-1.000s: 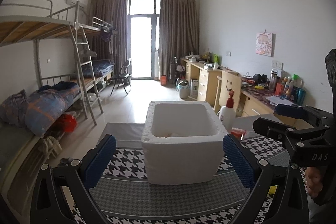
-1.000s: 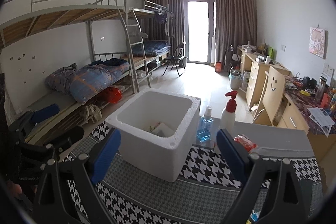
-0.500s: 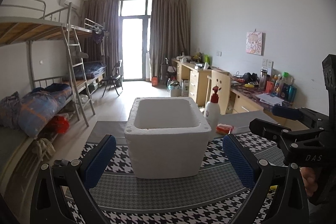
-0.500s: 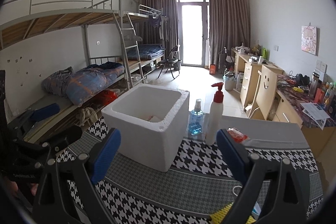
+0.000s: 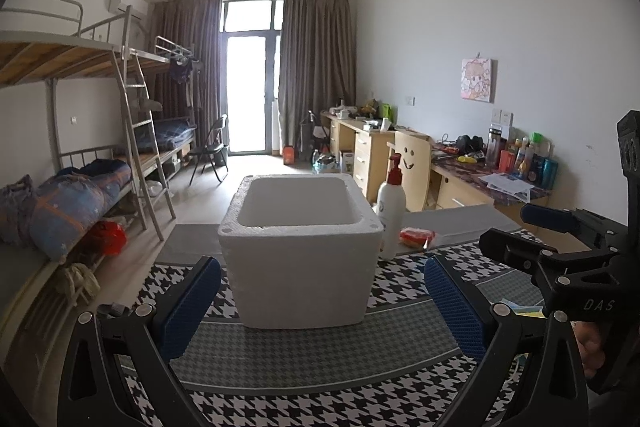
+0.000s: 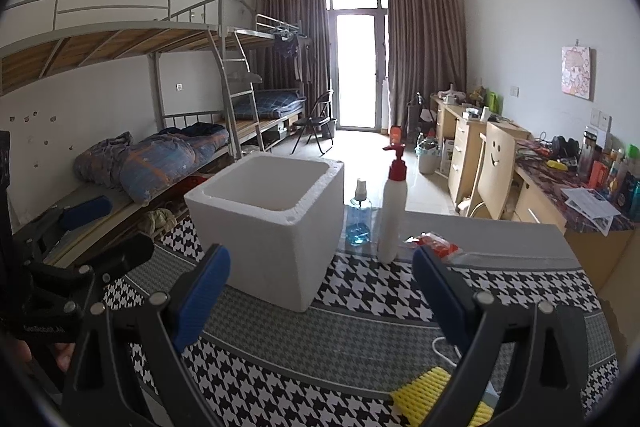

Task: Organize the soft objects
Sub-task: 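Withdraw both open grippers from the box back over the yellow sponge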

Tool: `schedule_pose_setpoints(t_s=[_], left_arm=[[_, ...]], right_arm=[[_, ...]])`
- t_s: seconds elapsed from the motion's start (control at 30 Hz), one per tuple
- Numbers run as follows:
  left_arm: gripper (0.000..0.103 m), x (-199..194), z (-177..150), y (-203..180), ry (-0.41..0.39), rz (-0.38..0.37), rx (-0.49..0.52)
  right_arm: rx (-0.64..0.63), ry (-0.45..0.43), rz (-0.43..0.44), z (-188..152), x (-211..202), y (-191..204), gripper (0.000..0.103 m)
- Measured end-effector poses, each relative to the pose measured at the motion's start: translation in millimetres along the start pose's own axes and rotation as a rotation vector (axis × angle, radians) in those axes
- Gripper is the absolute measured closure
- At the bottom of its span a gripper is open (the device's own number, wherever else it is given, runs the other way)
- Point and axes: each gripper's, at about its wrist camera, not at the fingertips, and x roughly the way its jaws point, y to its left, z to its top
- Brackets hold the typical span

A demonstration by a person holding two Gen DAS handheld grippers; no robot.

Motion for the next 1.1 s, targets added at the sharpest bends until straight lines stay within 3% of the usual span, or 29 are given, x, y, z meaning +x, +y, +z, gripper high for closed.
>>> schedule_pose_setpoints(t_s=[1.1], left_arm=[[0.001, 4.2, -32.6, -24.5, -0.003, -0.048, 0.007]], right_arm=[[0.066, -0.004, -0.074, -41.6, -23.4, -19.1, 0.008]])
